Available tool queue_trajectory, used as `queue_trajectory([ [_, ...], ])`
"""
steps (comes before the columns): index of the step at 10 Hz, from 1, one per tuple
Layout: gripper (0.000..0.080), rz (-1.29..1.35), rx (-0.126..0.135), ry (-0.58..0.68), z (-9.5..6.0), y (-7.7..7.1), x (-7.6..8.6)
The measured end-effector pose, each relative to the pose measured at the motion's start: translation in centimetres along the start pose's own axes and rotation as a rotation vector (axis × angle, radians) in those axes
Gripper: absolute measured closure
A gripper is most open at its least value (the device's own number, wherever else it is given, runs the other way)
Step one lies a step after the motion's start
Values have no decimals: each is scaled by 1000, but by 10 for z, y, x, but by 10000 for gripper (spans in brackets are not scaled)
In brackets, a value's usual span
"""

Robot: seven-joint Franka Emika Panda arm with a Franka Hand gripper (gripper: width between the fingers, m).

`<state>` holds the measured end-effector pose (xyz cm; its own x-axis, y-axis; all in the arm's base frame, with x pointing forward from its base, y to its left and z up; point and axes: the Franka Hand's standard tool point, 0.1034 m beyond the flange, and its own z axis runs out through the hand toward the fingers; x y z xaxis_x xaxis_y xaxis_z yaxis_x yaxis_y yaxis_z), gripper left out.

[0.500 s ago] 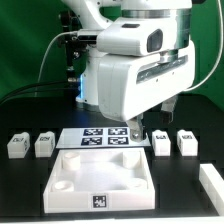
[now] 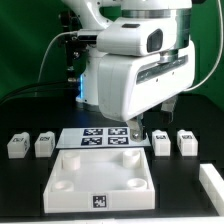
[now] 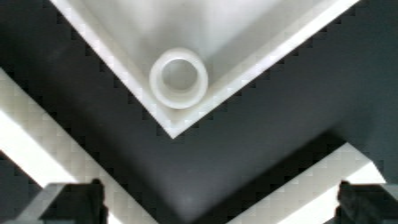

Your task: Assemble one leg

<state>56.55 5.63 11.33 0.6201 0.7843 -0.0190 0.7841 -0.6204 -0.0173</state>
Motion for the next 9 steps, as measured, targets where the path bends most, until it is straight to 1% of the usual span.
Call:
queue_trajectory([
  [4,150,-41,-3,3,1,-1,-1],
  [5,150,-101,-12,11,7,-10,-9],
  [6,150,-236,-8,6,14,-21,-27],
  [7,150,-377,-5,4,20,-27,-46],
  [8,150,-494,-3,4,29,-33,-69],
  [9,150,-622,8,2,39,-40,-92],
])
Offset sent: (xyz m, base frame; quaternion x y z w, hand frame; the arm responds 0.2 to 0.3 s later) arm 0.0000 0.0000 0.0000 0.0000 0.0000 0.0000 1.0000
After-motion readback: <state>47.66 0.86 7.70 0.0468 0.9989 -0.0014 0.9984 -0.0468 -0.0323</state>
